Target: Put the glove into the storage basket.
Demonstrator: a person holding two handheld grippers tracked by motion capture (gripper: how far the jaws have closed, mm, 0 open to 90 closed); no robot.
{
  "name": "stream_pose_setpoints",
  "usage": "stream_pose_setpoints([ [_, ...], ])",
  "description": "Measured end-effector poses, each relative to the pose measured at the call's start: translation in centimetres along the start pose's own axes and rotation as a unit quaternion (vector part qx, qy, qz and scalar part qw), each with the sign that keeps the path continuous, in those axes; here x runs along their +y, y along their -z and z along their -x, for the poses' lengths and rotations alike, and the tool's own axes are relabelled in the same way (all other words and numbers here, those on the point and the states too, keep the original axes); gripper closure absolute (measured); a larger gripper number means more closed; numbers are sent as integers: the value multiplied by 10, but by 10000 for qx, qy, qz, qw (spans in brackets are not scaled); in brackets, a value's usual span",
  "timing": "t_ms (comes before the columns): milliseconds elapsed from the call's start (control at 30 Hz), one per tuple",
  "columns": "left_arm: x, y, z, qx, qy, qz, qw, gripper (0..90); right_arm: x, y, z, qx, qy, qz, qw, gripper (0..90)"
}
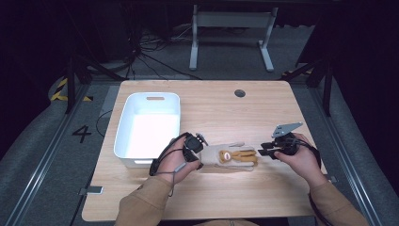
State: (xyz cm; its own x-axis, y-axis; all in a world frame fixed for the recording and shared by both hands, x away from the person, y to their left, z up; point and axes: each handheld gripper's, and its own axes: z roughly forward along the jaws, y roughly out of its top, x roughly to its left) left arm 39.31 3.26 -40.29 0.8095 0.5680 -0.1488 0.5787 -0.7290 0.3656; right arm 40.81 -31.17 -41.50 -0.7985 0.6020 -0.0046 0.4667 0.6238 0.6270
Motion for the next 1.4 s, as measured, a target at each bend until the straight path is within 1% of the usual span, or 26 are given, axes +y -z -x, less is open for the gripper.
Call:
stream_pose_setpoints([
  [33, 3, 3, 1, -24, -32, 3, 10000, 624, -2, 5, 1, -22, -62, 64, 10000, 666],
  [67, 3, 3, 1, -24, -32, 3, 10000, 604, -2, 5, 1, -22, -62, 64, 10000, 666],
  [100, 6, 6, 2, -62, -47, 97, 9999, 593, -5, 10, 2, -73, -145, 130, 9998, 664],
  [133, 6, 6, 2, -62, -47, 97, 9999, 583, -5, 10, 2, -73, -145, 130, 9998, 664],
  [167, 9, 8, 4, -82, -76, 146, 9998, 573, -8, 13, 4, -112, -244, 245, 9993, 662],
  [200, 10, 9, 4, -81, -65, 216, 9997, 567, -9, 14, 5, -107, -300, 253, 9992, 656],
  [267, 11, 11, 4, -86, -76, 249, 9996, 556, -11, 14, 6, -102, -347, 242, 9991, 650],
  [333, 12, 13, 6, -94, -38, 384, 9992, 539, -15, 15, 9, -123, -459, 279, 9985, 643],
  [367, 14, 14, 7, -82, -75, 436, 9990, 532, -17, 16, 10, -131, -519, 291, 9981, 629],
  [467, 17, 15, 8, -75, -135, 456, 9988, 515, -18, 18, 11, -132, -575, 346, 9977, 619],
  [567, 22, 15, 10, -81, -255, 472, 9985, 494, -22, 22, 14, -139, -664, 382, 9970, 605],
  [667, 29, 13, 13, -43, -252, 562, 9981, 471, -25, 26, 16, -174, -768, 434, 9960, 594],
  [733, 30, 12, 13, -24, -272, 568, 9980, 467, -26, 28, 18, -172, -784, 453, 9957, 594],
  [767, 32, 11, 15, -29, -275, 574, 9980, 452, -28, 31, 20, -229, -852, 546, 9946, 594],
  [800, 33, 9, 15, -29, -342, 562, 9978, 452, -28, 31, 20, -229, -852, 546, 9946, 594],
  [833, 36, 7, 16, -31, -427, 564, 9975, 426, -29, 35, 21, -270, -909, 633, 9935, 595],
  [867, 36, 7, 16, -31, -427, 564, 9975, 424, -29, 35, 21, -270, -909, 633, 9935, 595],
  [900, 38, 7, 16, -8, -450, 538, 9975, 422, -30, 38, 23, -291, -954, 695, 9926, 593],
  [933, 40, 7, 16, 42, -508, 539, 9972, 416, -31, 39, 24, -275, -955, 722, 9924, 591],
  [1033, 44, 5, 16, 20, -691, 709, 9951, 384, -32, 40, 25, -278, -1015, 750, 9916, 584],
  [1100, 45, 5, 15, 2, -724, 742, 9946, 374, -33, 40, 26, -273, -1030, 756, 9914, 580],
  [1167, 47, 3, 14, -4, -734, 869, 9935, 355, -33, 40, 26, -257, -1031, 766, 9914, 576],
  [1200, 47, 2, 13, -19, -697, 900, 9935, 355, -33, 40, 26, -257, -1031, 766, 9914, 576],
  [1267, 49, -1, 13, -23, -715, 948, 9929, 345, -33, 40, 26, -232, -1048, 800, 9910, 574],
  [1367, 50, -7, 12, -126, -781, 999, 9918, 312, -34, 39, 27, -196, -1071, 810, 9908, 569],
  [1400, 51, -10, 10, -142, -889, 981, 9911, 296, -34, 38, 27, -196, -1079, 805, 9907, 563],
])
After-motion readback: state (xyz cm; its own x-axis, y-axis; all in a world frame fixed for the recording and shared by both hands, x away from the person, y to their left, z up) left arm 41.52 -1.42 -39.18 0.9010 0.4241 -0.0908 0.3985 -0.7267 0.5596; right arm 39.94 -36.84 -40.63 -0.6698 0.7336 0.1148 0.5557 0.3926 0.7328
